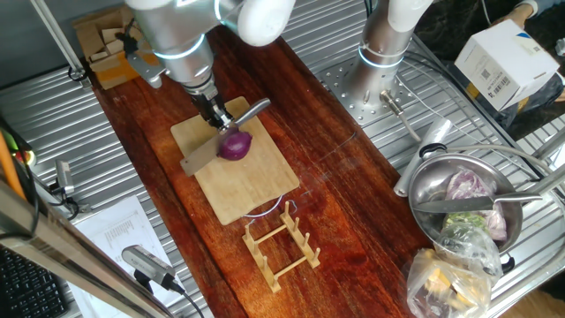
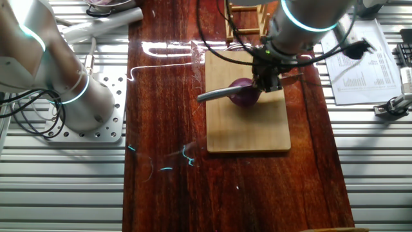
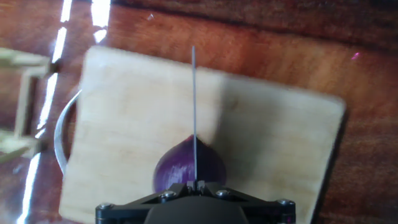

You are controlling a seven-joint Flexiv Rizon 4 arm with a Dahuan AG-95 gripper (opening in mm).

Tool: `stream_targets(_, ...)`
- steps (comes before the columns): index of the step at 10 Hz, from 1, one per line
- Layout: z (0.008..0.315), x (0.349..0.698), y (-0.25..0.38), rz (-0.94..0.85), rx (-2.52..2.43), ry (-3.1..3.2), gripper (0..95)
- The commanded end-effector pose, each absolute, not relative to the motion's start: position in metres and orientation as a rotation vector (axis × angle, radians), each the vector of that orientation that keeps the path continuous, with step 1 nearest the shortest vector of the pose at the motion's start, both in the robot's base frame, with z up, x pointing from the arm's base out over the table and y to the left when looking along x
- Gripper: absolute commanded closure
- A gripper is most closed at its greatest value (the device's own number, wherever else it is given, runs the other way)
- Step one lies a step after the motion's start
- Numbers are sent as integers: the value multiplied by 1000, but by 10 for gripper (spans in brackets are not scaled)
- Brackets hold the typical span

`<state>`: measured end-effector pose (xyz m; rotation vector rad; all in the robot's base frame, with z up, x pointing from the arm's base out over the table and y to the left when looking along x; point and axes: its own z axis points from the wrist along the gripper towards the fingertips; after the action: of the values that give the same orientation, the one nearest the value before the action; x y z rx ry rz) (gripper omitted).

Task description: Chop the onions

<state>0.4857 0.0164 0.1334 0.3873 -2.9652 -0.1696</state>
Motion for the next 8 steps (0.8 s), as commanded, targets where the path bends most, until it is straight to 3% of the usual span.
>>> stream_targets(1, 88, 477, 14, -192, 413, -2998, 950)
stream_targets(8, 137, 478, 12, -184, 397, -2963, 950)
